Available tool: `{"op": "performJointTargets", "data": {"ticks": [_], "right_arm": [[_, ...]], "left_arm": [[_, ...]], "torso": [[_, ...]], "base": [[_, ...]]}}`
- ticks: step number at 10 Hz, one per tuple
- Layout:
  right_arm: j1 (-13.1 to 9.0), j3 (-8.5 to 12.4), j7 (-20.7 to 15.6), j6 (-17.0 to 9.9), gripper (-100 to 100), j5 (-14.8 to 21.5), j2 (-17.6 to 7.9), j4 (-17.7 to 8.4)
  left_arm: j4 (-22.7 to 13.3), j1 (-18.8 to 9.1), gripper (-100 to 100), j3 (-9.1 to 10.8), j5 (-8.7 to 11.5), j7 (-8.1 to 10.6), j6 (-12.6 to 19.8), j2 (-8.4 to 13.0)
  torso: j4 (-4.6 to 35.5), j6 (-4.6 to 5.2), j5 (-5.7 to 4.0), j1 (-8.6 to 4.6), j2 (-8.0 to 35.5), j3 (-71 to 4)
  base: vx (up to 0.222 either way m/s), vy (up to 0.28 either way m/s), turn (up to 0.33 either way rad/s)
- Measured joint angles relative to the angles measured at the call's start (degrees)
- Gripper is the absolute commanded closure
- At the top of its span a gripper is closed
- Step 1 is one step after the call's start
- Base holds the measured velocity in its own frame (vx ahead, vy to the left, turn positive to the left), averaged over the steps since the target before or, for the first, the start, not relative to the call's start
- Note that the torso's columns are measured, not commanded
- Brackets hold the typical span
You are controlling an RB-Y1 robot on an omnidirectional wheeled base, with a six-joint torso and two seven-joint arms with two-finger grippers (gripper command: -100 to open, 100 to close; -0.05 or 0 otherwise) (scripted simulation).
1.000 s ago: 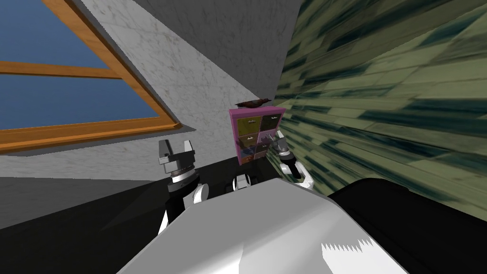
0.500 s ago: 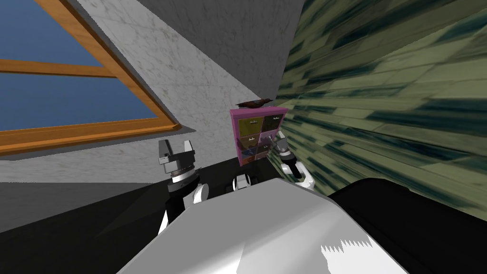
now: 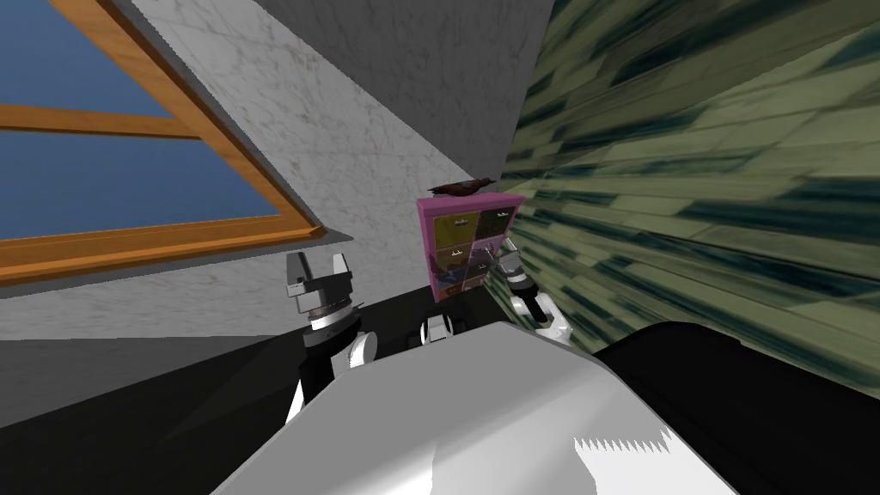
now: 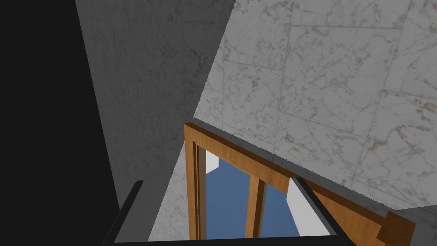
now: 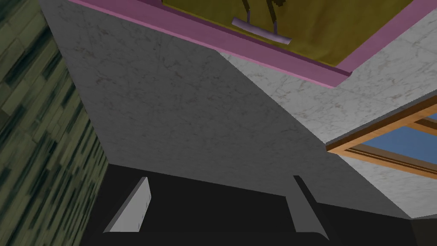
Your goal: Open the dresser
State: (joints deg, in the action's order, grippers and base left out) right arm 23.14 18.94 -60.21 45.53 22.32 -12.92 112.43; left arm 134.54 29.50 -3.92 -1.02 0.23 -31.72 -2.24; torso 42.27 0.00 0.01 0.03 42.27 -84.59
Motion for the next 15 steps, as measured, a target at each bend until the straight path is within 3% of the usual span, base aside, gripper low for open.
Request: {"op": "performJointTargets", "data": {"ticks": [7, 15], "right_arm": [[-0.5, 3.3, -10.5, 2.5, -100, 3.5, -0.4, -4.7], [-1.0, 5.7, -21.6, 4.5, -100, 6.9, -0.4, -8.9]], "left_arm": [[0.0, 0.0, 0, 0.0, 0.0, 0.0, 0.0, 0.0], [0.0, 0.0, 0, 0.0, 0.0, 0.0, 0.0, 0.0]], "torso": [[0.0, 0.01, -0.03, -0.08, 0.1, 0.1], [0.0, 0.01, -0.02, -0.08, 0.1, 0.0]], "base": [[0.058, 0.037, -0.008], [0.045, 0.029, 0.001]]}}
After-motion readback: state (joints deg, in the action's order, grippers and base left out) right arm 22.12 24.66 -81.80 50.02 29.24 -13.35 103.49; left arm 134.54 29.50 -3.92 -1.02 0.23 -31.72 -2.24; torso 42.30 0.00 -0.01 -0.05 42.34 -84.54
